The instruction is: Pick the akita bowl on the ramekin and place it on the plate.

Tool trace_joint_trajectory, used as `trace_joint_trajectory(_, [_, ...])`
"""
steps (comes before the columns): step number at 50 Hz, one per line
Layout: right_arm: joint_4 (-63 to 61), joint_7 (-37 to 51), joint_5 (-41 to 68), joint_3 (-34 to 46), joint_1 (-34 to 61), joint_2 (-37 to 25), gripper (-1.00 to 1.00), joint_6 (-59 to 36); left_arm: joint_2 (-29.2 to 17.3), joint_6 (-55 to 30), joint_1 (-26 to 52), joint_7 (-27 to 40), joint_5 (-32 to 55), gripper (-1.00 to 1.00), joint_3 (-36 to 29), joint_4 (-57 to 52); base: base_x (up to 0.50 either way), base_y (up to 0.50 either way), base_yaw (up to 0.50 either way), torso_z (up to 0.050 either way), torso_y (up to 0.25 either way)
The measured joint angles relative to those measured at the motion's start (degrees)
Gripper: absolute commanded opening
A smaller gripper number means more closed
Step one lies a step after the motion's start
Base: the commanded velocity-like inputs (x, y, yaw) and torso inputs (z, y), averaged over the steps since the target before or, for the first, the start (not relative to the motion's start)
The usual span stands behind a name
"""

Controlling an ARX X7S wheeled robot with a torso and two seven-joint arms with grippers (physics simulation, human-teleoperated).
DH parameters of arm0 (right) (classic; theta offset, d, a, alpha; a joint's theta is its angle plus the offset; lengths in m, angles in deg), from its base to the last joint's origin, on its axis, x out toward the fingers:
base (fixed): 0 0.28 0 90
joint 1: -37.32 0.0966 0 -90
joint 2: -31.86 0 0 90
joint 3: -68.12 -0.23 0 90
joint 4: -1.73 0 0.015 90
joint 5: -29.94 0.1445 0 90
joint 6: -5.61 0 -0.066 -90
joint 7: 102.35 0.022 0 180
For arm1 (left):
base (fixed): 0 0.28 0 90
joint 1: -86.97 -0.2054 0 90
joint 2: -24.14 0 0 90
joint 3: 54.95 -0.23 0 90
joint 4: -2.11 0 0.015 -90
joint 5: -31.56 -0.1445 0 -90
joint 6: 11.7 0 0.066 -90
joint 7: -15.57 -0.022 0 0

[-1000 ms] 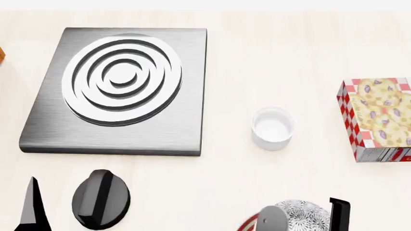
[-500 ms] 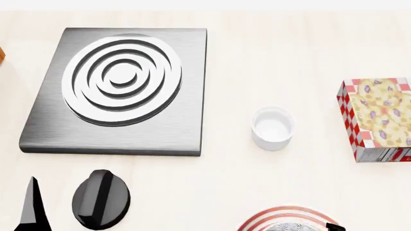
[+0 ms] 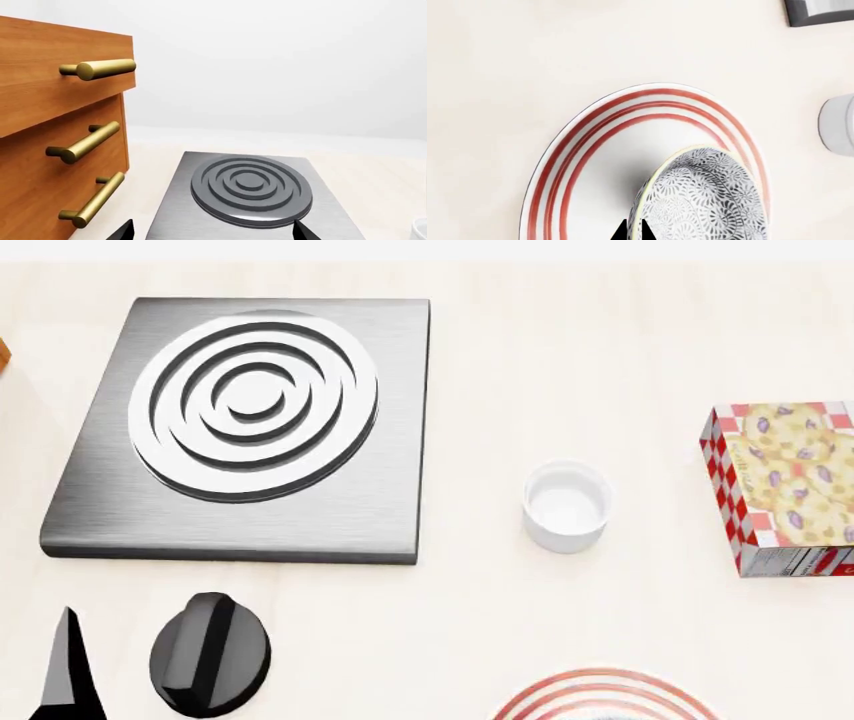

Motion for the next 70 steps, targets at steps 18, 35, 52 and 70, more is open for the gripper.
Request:
trace_joint_trajectory(18, [1.64, 2.4, -0.12, 0.5, -2.47, 0.55, -1.0, 2.98, -0.28, 0.04, -0.01, 0.39, 0.03, 1.0, -0.07, -0.22, 0.0, 0.0, 0.0, 0.0, 0.0])
trace_joint_trajectory(35, [3.12, 4.36, 0.01, 0.87, -4.74, 0.97, -1.0, 5.72, -0.57, 0.13, 0.04, 0.72, -0.04, 1.0, -0.17, -0.34, 0.0, 0.0, 0.0, 0.0, 0.001])
trace_joint_trajectory(52, [4.41, 5.62, 0.36, 1.3, -6.59, 0.69, -1.0, 8.03, -0.82, 0.27, 0.1, 0.98, 0.02, 1.0, -0.22, -0.35, 0.0, 0.0, 0.0, 0.0, 0.0])
trace_joint_trajectory(70, [6.51, 7.51, 0.35, 1.55, -8.54, 1.21, 1.0, 10.34, -1.1, 0.36, 0.09, 1.27, 0.01, 1.0, -0.36, -0.47, 0.0, 0.0, 0.0, 0.0, 0.0])
